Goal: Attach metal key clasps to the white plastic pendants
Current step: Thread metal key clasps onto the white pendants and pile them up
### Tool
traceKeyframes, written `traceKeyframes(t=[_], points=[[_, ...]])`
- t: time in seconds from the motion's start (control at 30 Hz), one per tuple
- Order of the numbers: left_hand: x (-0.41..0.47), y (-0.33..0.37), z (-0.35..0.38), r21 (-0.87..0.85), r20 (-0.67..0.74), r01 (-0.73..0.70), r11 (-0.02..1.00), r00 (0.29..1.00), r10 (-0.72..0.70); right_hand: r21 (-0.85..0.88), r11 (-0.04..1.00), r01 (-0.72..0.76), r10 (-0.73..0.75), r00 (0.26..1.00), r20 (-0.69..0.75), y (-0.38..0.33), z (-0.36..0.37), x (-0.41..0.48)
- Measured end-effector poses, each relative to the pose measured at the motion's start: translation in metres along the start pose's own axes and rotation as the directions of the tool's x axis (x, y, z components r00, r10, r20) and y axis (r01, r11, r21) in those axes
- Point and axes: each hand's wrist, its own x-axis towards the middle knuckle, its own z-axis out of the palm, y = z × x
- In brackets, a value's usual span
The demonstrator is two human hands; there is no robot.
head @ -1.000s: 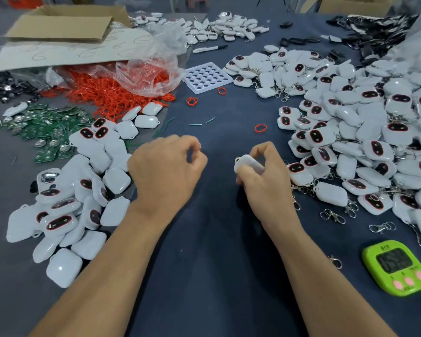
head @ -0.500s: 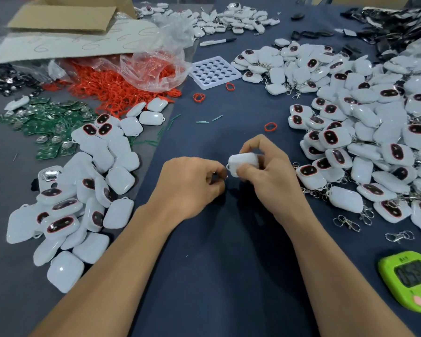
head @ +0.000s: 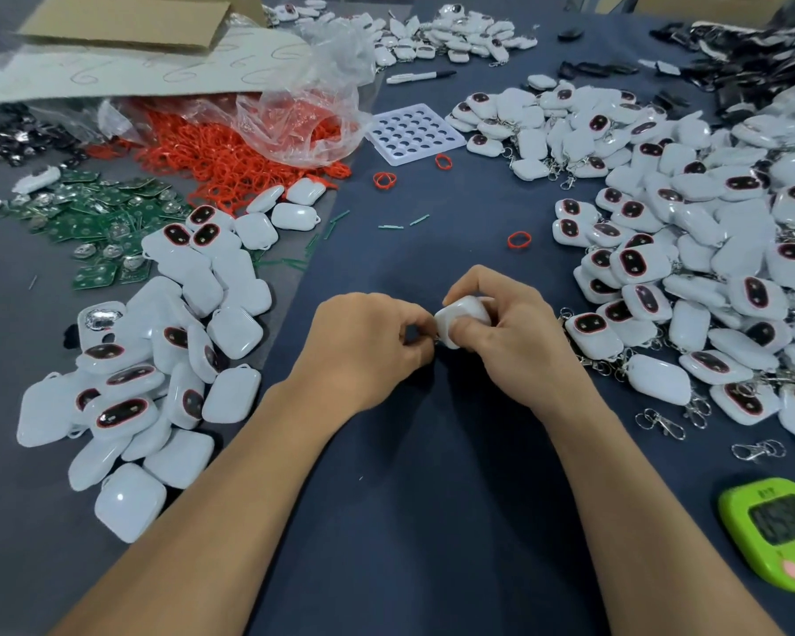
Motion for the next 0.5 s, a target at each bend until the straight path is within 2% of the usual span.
traceKeyframes(t=[0.2, 0.3, 0.4, 0.5], points=[[-0.006, 0.005, 0.004, 0.055, -0.064, -0.039, 0.998, 0.997, 0.042, -0.026, 1.0, 0.01, -0.01, 1.0, -0.01, 0.0, 0.002, -0.006], [-0.008, 0.005, 0.006, 0.016, -0.124, -0.045, 0.999, 0.991, 0.047, 0.007, 1.0, 0.002, -0.002, 1.0, -0.016, 0.001, 0.003, -0.009], [-0.008, 0.002, 0.006, -0.122, -0.15, -0.017, 0.992, 0.989, -0.001, 0.203, 0.976, -0.076, 0.078, 0.997, -0.002, 0.0, -0.001, -0.007], [-0.006, 0.001, 0.001, -0.331, -0.133, -0.007, 0.944, 0.99, -0.039, 0.439, 0.89, -0.126, 0.122, 0.992, 0.036, -0.001, -0.009, -0.007]])
